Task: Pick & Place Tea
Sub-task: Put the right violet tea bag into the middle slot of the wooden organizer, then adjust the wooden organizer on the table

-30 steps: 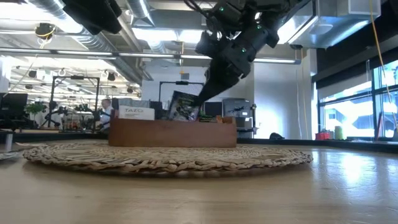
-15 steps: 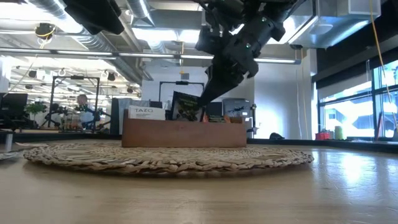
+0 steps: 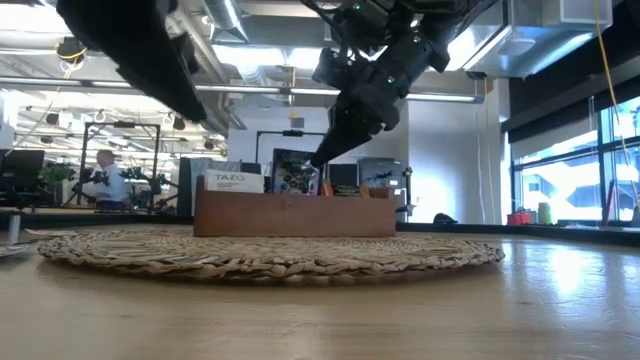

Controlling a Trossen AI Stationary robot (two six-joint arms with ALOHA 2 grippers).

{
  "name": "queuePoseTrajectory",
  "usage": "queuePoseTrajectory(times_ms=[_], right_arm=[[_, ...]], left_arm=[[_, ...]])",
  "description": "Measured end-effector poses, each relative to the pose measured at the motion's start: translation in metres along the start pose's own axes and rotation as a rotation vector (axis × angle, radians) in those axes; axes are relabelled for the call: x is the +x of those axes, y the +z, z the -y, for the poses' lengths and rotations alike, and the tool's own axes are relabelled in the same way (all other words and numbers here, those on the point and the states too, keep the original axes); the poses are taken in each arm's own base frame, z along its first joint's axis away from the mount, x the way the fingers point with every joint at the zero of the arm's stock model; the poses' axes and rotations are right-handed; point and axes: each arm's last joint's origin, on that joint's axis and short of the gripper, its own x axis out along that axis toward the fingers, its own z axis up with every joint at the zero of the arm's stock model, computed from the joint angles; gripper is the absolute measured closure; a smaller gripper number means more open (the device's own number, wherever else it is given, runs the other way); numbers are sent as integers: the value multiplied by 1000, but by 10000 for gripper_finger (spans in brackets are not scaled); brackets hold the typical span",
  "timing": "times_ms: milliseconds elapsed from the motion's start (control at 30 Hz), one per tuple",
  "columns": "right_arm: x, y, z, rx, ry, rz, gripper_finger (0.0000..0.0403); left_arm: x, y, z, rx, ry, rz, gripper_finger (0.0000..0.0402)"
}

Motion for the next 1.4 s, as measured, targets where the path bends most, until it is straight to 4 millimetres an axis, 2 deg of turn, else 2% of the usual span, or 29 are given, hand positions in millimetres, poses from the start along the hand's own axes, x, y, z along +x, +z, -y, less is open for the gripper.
queuePoseTrajectory(times_ms=[133,267,433,567,900,1200,1400], right_arm=[[0,-1,0,-19,4,-8,361],[0,0,1,-17,-16,1,321],[-1,2,7,45,-201,-24,271],[-2,-4,9,56,-322,-106,251],[-3,-18,6,76,-261,-242,246],[-3,-22,0,131,-125,-254,246],[-2,-20,-5,134,-44,-233,246]], left_arm=[[9,0,-5,-14,-15,-45,286],[14,4,-11,-36,3,-50,287],[17,10,-22,-71,50,-32,284],[27,10,-31,-83,93,-55,285],[61,-1,-50,-157,169,-207,284],[59,-6,-67,-228,357,-228,287],[58,-7,-72,-239,421,-217,287]])
